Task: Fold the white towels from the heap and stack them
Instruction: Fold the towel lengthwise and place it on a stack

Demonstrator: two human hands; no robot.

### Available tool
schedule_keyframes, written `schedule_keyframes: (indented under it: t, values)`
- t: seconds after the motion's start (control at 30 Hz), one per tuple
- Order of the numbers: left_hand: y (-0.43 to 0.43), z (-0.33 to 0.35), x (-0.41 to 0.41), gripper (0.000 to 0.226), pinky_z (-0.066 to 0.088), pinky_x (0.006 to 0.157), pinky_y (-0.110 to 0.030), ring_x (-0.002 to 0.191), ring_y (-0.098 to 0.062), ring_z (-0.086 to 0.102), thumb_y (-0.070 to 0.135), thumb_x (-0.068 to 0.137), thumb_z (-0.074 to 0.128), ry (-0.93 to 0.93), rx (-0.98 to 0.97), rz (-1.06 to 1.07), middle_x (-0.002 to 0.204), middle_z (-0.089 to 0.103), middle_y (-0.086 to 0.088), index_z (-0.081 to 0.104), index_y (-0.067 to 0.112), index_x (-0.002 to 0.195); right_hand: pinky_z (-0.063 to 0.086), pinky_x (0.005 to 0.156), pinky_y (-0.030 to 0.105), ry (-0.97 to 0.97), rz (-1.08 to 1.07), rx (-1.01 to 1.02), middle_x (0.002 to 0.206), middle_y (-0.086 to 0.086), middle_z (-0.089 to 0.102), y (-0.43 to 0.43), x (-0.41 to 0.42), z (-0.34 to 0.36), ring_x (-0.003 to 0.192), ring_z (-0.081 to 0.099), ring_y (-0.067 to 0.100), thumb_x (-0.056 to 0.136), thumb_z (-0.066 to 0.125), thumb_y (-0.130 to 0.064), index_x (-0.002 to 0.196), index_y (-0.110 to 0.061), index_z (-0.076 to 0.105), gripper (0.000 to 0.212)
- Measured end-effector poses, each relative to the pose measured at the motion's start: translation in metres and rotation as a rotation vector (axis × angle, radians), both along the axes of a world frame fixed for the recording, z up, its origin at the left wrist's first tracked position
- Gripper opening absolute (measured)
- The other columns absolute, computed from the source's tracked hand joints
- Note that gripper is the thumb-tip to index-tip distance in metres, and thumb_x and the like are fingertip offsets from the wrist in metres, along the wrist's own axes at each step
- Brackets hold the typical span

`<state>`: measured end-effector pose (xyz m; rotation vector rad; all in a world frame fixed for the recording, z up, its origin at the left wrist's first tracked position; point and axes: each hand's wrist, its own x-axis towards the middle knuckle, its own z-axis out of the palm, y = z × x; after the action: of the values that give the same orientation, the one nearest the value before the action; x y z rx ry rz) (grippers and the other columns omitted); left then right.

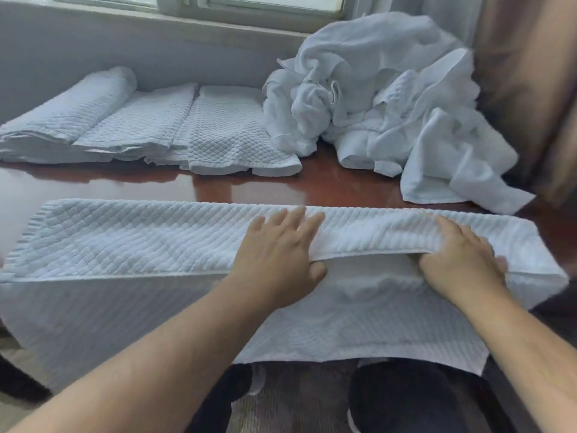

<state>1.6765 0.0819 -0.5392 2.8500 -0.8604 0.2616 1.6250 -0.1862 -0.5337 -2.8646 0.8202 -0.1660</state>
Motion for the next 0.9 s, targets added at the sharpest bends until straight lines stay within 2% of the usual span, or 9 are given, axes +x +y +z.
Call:
schedule_keyframes:
  t: [0.07,0.17,0.23,0.4,0.5,0.6,0.67,0.8,0.9]
  values:
    - [-0.005,-0.005,0.004,0.068,0.033,0.109,-0.044,0.136,-0.023,0.037,0.058,0.083,0.027,-0.029,0.027,-0.020,0.150,0.041,0.002,0.036,0.034,0.146,0.021,0.116,0.056,0.037,-0.016,-0.009,0.159,0.004,0.033,-0.019,-0.002,-0.004,0.142,0.028,0.033,0.084,0.042,-0.041,0.156,-0.030,0.028,0.074]
    - [-0.004,-0.007,0.010,0.062,0.039,0.101,-0.044,0.125,-0.024,0.046,0.057,0.080,0.026,-0.053,0.000,-0.044,0.135,0.054,0.002,0.052,0.034,0.130,0.019,0.117,0.055,0.063,0.042,-0.047,0.162,0.005,0.029,-0.031,0.007,-0.007,0.146,0.024,0.032,0.075,0.029,-0.039,0.156,-0.033,0.031,0.082]
    - [-0.004,-0.007,0.019,0.061,0.040,0.100,-0.044,0.124,-0.023,0.048,0.057,0.079,0.026,-0.039,-0.006,-0.041,0.133,0.056,0.004,0.055,0.035,0.128,0.015,0.119,0.055,0.083,0.067,-0.005,0.167,0.007,0.020,-0.036,0.025,-0.005,0.151,0.016,0.031,0.072,0.030,-0.033,0.157,-0.037,0.028,0.086]
    - [0.001,-0.002,0.055,0.059,0.035,0.106,-0.044,0.131,-0.017,0.046,0.056,0.081,0.030,-0.010,-0.003,0.007,0.136,0.054,0.009,0.051,0.040,0.133,0.009,0.121,0.055,0.082,0.135,0.023,0.170,0.004,0.011,-0.039,0.074,-0.002,0.155,0.007,0.029,0.087,0.040,-0.018,0.159,-0.039,0.022,0.076]
    - [-0.003,0.001,0.067,0.054,0.038,0.103,-0.043,0.124,-0.017,0.052,0.053,0.082,0.033,-0.010,-0.015,-0.007,0.126,0.058,0.011,0.055,0.040,0.129,0.013,0.121,0.053,0.013,0.159,0.038,0.167,0.004,0.021,-0.033,0.093,0.001,0.153,0.014,0.030,0.089,0.043,-0.017,0.157,-0.036,0.031,0.071]
    - [-0.002,0.003,0.065,0.042,0.043,0.101,-0.042,0.115,-0.023,0.062,0.038,0.090,0.045,-0.077,-0.140,-0.101,0.120,0.069,0.006,0.068,0.028,0.123,0.032,0.117,0.042,-0.187,0.198,0.176,0.149,0.006,0.053,-0.039,0.087,0.007,0.139,0.043,0.030,0.085,0.050,-0.005,0.145,-0.026,0.054,0.063]
    - [0.001,0.003,0.061,0.036,0.048,0.096,-0.043,0.110,-0.024,0.066,0.030,0.093,0.048,-0.160,-0.187,-0.175,0.118,0.072,0.005,0.072,0.022,0.120,0.042,0.108,0.039,-0.290,0.127,0.119,0.136,0.008,0.063,-0.058,0.071,0.006,0.127,0.053,0.032,0.082,0.052,0.002,0.134,-0.020,0.065,0.057]
    - [0.003,0.006,0.053,0.036,0.051,0.088,-0.041,0.099,-0.024,0.070,0.028,0.088,0.047,-0.221,-0.192,-0.317,0.110,0.075,0.006,0.075,0.017,0.108,0.038,0.097,0.045,-0.414,-0.124,-0.137,0.116,0.012,0.070,-0.085,0.047,0.005,0.110,0.057,0.040,0.084,0.053,-0.001,0.107,-0.021,0.078,0.040]
    - [0.005,0.009,0.049,0.034,0.053,0.080,-0.039,0.088,-0.024,0.071,0.028,0.080,0.049,-0.235,-0.154,-0.385,0.100,0.077,0.005,0.077,0.017,0.098,0.036,0.096,0.046,-0.683,-0.056,-0.183,0.104,0.014,0.074,-0.082,0.042,-0.002,0.103,0.057,0.041,0.084,0.050,-0.006,0.088,-0.011,0.078,0.029]
